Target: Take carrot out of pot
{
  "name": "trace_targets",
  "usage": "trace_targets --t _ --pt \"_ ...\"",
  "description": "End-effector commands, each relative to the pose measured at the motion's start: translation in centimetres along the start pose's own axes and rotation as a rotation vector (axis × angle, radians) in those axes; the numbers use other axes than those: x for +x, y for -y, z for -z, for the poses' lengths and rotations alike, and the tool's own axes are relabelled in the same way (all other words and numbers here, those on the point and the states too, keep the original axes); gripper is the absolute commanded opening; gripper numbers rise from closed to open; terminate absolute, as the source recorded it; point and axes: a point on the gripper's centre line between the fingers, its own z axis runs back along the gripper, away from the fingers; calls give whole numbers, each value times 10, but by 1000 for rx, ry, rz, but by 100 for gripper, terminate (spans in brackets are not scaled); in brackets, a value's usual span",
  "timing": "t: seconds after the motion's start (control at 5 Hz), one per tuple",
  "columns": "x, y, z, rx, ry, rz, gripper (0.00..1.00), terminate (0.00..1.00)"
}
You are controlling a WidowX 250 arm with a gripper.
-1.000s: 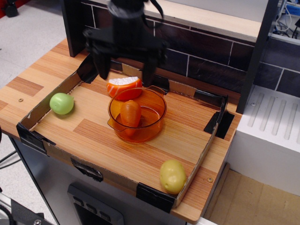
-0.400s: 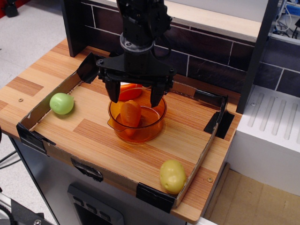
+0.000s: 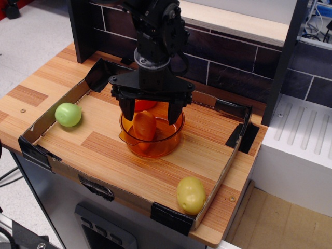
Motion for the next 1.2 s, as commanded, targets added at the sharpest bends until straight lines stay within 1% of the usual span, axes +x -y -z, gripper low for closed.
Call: trace_targets --t 0.0,0.4,0.6,0.8,1.0 --pt "4 1 2 6 17 -17 100 0" --pt "0 -2 11 16 13 -7 100 0" --pt "-1 -2 11 4 11 -7 100 0" --pt "0 -2 15 10 3 -3 0 0" --pt "1 -2 12 7 1 -5 0 0"
